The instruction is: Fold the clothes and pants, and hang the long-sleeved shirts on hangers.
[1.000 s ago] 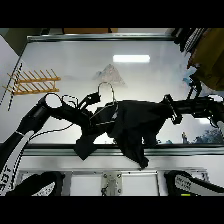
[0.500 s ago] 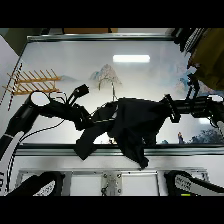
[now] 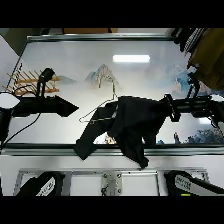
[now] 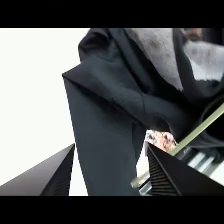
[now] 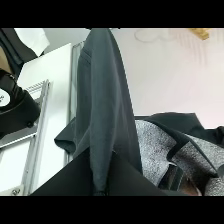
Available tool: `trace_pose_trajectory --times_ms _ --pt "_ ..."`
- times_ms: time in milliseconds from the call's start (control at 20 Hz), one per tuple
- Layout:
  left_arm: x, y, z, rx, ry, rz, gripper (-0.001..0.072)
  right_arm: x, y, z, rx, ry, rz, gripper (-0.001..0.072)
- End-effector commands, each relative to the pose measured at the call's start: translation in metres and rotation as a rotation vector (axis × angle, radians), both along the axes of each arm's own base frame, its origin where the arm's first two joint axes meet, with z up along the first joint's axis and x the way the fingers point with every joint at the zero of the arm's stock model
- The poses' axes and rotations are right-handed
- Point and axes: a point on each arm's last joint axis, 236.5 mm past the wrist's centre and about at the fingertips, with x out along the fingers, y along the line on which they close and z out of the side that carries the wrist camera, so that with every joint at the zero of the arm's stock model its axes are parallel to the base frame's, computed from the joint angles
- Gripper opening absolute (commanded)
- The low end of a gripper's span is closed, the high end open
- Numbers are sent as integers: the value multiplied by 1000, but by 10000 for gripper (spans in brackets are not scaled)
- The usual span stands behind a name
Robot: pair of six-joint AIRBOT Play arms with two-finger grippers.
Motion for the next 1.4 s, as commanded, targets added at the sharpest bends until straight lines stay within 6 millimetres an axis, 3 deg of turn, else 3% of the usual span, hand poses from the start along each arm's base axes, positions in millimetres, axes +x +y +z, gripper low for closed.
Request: trace_pose_trajectory --times_ms 0,100,450,600,1000,1200,1350 --pt "0 29 6 -15 101 263 446 12 0 12 -13 -34 -79 7" --pt "-8 20 3 -21 174 333 449 17 -1 18 -34 -57 -123 8" --pt "-45 -91 -29 -63 417 258 449 13 0 26 -41 -64 -132 8" --pt "-46 -120 -36 -86 422 251 449 13 0 26 -41 -63 -129 8" --pt "-55 -152 -60 -77 490 241 449 13 0 26 -41 -63 -129 8" --pt "-57 -154 -76 -56 544 262 449 13 0 26 -41 -63 -129 8" --pt "-58 -157 -76 -59 544 262 448 13 0 26 -41 -63 -129 8"
